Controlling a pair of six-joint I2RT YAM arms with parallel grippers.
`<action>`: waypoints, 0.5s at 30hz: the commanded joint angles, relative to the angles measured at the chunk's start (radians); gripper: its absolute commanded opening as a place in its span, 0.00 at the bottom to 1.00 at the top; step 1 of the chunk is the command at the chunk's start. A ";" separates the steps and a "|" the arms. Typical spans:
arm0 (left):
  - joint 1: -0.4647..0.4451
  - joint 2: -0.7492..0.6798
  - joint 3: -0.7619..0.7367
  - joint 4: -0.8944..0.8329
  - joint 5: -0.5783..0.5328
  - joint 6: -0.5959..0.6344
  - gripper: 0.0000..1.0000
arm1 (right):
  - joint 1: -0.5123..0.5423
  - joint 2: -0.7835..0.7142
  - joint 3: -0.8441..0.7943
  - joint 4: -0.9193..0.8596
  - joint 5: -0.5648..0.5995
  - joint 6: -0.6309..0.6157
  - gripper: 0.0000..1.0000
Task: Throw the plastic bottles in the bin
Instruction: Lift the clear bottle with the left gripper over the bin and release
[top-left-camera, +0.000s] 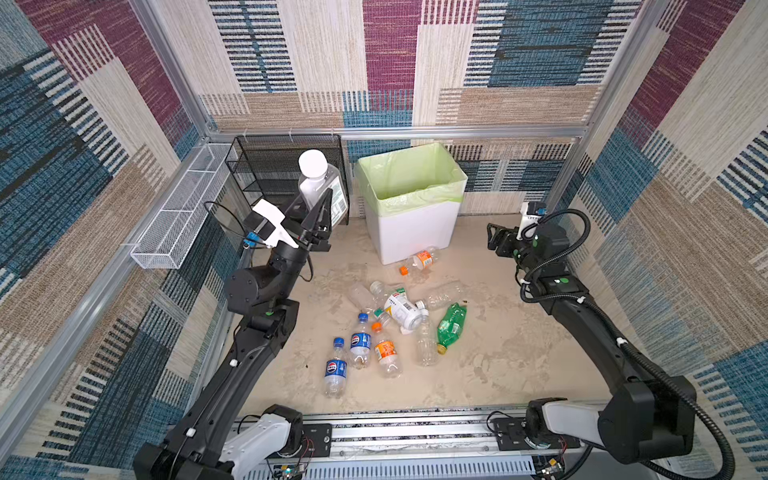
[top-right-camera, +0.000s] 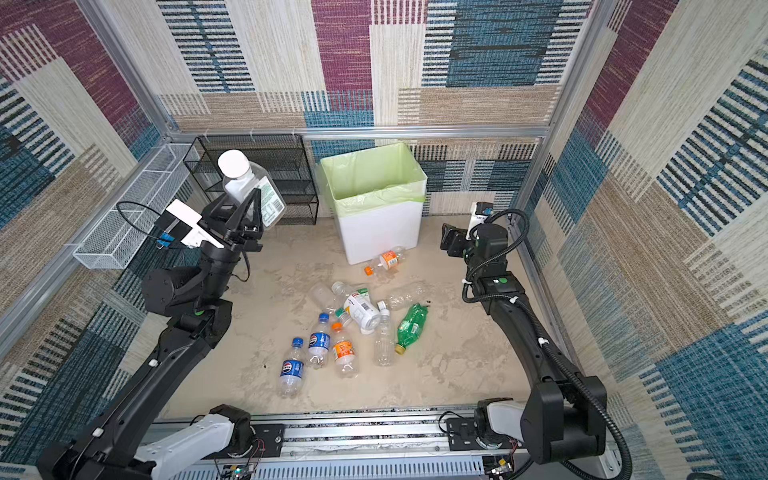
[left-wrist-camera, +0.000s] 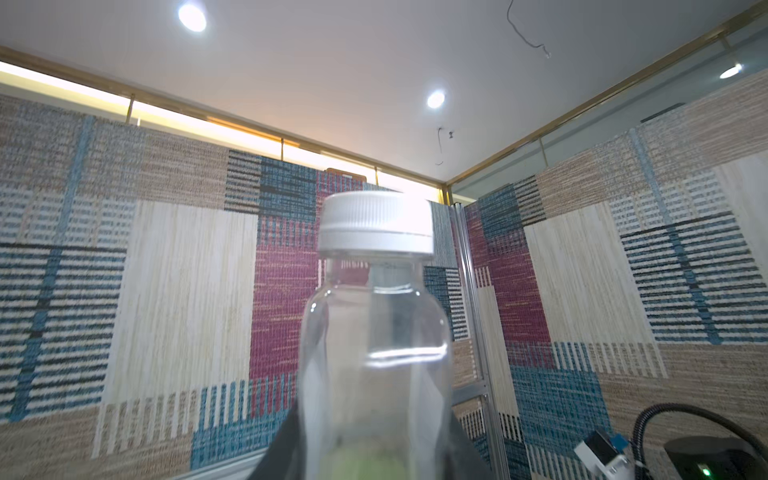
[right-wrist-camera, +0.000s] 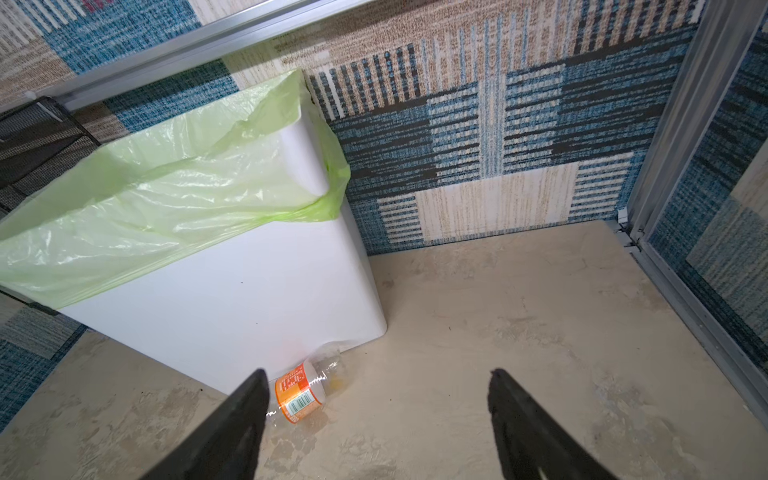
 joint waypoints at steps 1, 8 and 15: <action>0.000 0.146 0.151 0.112 -0.018 -0.061 0.36 | -0.001 -0.010 -0.010 0.085 -0.019 0.029 0.83; 0.000 0.705 0.934 -0.474 -0.043 -0.158 0.45 | 0.001 0.020 -0.055 0.132 -0.132 0.090 0.81; 0.000 1.045 1.534 -1.007 0.040 -0.203 0.71 | 0.002 -0.009 -0.098 0.113 -0.151 0.084 0.81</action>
